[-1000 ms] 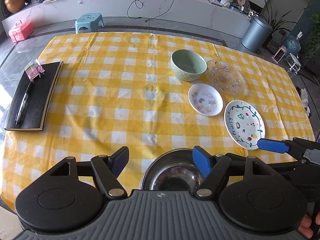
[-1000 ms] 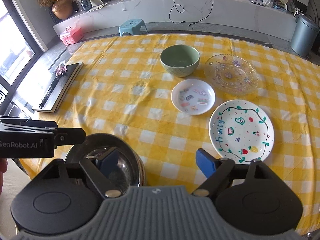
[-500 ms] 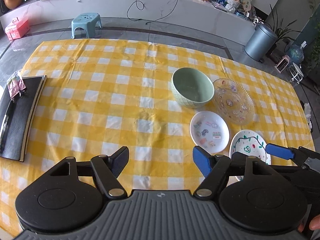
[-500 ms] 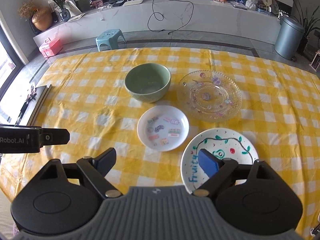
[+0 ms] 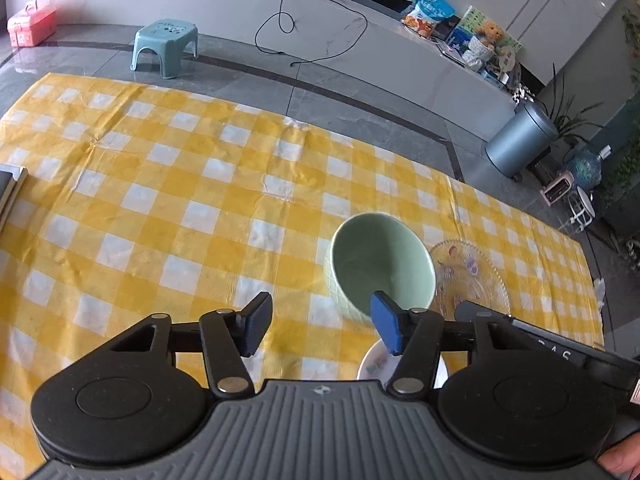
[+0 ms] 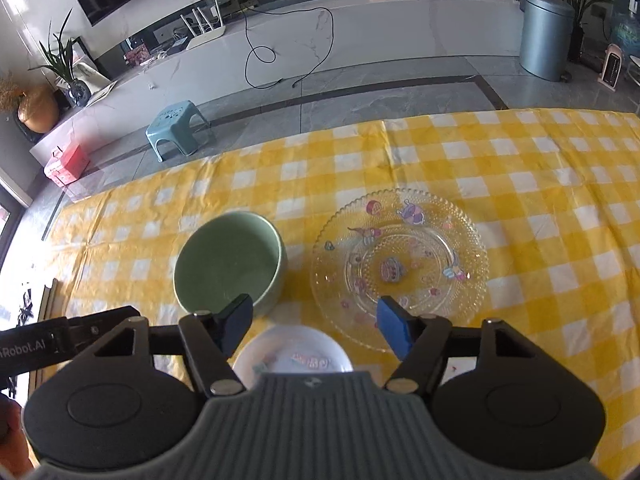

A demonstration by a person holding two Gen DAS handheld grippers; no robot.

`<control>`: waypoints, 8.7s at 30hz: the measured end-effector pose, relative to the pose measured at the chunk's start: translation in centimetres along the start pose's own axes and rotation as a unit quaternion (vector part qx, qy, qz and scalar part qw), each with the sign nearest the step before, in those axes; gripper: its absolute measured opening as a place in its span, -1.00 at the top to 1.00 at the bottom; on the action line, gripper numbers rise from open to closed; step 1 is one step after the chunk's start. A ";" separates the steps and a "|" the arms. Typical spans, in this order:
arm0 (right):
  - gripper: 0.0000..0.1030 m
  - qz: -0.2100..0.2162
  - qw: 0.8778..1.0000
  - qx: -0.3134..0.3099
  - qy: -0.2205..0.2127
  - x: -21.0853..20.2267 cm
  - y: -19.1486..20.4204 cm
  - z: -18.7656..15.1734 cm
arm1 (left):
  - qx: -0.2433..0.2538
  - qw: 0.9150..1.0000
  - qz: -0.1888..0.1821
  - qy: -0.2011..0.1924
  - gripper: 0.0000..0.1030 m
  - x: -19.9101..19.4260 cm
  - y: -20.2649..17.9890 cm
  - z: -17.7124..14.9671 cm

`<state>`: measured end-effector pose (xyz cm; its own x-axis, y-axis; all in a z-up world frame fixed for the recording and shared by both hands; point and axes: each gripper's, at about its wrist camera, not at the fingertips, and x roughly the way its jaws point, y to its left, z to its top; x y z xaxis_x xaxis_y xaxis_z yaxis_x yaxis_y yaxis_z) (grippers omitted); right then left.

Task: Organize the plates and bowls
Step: 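Close both grippers on the rim of the pale green bowl, then carry the green bowl with both grippers and lower it into the steel bowls, then open both grippers and lift them away from the bowl stack, then close both grippers on the rim of the white 'Fruity' plate, then carry the Fruity plate with both grippers beside the bowl stack, lower it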

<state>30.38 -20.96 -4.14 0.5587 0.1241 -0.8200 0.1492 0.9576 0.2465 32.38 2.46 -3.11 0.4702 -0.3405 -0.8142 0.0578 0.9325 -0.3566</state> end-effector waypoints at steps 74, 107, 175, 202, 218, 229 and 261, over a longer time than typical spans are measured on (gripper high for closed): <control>0.82 0.131 0.986 -0.003 0.100 -13.4 6.1 -11.5 | 0.053 0.995 0.078 0.036 0.81 -15.2 -1.6 -11.1; 0.85 0.094 0.978 -0.080 0.167 -10.9 6.4 -17.2 | 0.080 0.981 0.099 0.147 0.74 -12.1 0.7 -16.5; 0.13 0.048 0.993 0.089 -0.065 -17.0 -12.2 -20.7 | 0.100 0.990 -0.044 -0.085 -0.03 -12.8 -8.8 -21.0; 0.29 0.018 0.989 0.073 -0.127 -10.8 -17.4 -18.8 | 0.065 0.993 -0.013 -0.095 0.00 -2.3 -12.3 -21.3; 0.49 0.061 0.986 0.084 -0.128 -6.8 -18.8 -15.7 | 0.064 0.992 0.013 -0.105 0.10 1.7 -11.7 -19.7; 0.78 0.068 0.986 0.088 -0.123 -5.1 -19.4 -15.1 | 0.051 0.994 0.004 -0.100 0.53 2.8 -11.0 -19.2; 0.85 0.076 0.984 0.093 -0.132 -13.6 -19.1 -21.2 | 0.071 0.993 -0.011 -0.092 0.63 -4.8 -11.3 -24.5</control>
<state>2.64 -35.41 -8.63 0.7743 0.1667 -0.6105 0.1815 0.8656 0.4666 7.89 -9.42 -6.41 0.6194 -0.3459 -0.7048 0.1877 0.9369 -0.2949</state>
